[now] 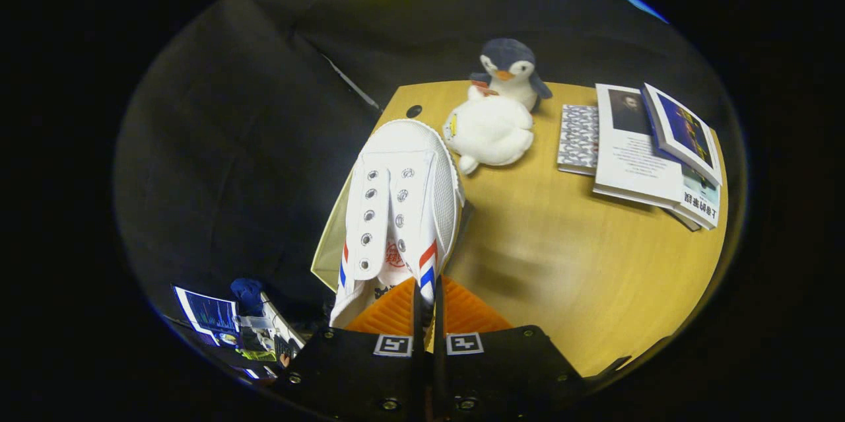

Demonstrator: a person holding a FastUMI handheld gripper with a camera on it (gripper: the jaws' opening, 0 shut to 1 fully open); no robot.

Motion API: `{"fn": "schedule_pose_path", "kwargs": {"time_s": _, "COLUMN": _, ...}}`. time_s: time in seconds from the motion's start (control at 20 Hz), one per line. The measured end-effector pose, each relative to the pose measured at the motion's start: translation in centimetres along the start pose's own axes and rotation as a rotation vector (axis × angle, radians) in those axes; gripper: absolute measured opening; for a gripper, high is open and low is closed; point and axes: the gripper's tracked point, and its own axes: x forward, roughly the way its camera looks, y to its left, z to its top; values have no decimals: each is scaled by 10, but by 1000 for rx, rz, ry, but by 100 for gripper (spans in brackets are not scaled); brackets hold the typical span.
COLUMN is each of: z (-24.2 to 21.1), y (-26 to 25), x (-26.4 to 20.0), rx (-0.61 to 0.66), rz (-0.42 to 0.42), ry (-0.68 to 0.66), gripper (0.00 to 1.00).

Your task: Open the storage box then place both shoes into the box .Put the left shoe in first, then the right shoe, with the right side of both shoes facing outward in a uniform manner.

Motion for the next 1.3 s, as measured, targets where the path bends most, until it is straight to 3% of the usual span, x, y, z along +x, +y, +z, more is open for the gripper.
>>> {"fn": "schedule_pose_path", "kwargs": {"time_s": 0.15, "z": -1, "y": 30, "x": 29, "rx": -15, "rz": 40, "ry": 40, "gripper": 5}}
{"fn": "schedule_pose_path", "kwargs": {"time_s": 0.3, "z": -10, "y": 38, "x": 65, "rx": -62, "rz": 26, "ry": 100, "gripper": 5}}
{"fn": "schedule_pose_path", "kwargs": {"time_s": 0.65, "z": -43, "y": 31, "x": 137, "rx": -123, "rz": -75, "ry": 246, "gripper": 5}}
{"fn": "schedule_pose_path", "kwargs": {"time_s": 1.0, "z": -50, "y": 20, "x": 167, "rx": -70, "rz": -198, "ry": 281, "gripper": 5}}
{"fn": "schedule_pose_path", "kwargs": {"time_s": 1.15, "z": -51, "y": 24, "x": 169, "rx": -69, "rz": -184, "ry": 278, "gripper": 12}}
{"fn": "schedule_pose_path", "kwargs": {"time_s": 1.3, "z": -44, "y": 43, "x": 159, "rx": -42, "rz": -119, "ry": 258, "gripper": 29}}
